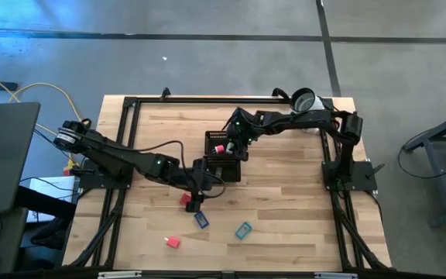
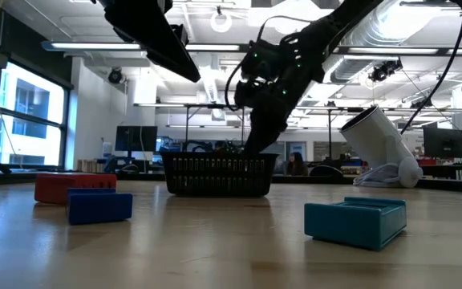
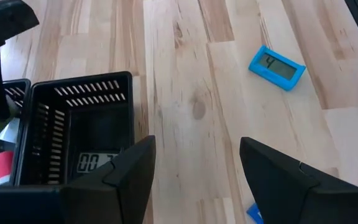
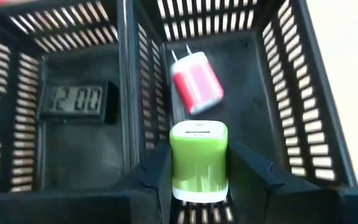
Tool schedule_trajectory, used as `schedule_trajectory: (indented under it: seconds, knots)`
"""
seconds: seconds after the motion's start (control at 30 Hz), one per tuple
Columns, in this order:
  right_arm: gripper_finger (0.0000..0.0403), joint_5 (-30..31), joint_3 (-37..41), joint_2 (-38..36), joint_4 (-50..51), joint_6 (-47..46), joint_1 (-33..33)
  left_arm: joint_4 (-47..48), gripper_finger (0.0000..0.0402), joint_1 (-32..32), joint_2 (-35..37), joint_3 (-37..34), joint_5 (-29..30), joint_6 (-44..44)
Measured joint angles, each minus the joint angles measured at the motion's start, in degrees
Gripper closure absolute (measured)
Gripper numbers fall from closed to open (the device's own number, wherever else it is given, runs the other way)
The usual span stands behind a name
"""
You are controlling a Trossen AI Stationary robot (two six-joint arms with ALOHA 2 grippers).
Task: Pick & Place Office items
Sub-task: Put the green charger adapter into the top black bin, then put the red charger adapter into the top black bin
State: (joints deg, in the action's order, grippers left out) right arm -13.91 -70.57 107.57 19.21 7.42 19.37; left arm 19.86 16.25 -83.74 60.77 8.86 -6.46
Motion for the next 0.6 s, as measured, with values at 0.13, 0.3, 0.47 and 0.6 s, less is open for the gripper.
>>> schedule_trajectory:
  seconds: [0.13,0.3,0.47,0.6]
  knots:
    - [0.0277,-0.1,0.0,0.1,-1.1,-0.2,-0.1,-0.2,0.0175,0.0,0.0,0.0,0.0,0.0]
    - [0.0246,0.4,0.0,0.2,-4.6,-0.8,-0.1,-0.2,0.0175,0.0,0.0,0.0,-0.1,-0.5]
    - [0.0223,3.0,0.0,0.2,-9.3,-1.5,-0.6,-0.1,0.0175,0.0,0.0,0.0,-0.2,-0.8]
    - [0.0198,3.4,0.0,0.2,-10.4,-1.8,-0.7,1.0,0.0175,0.0,0.0,0.0,-0.4,-0.9]
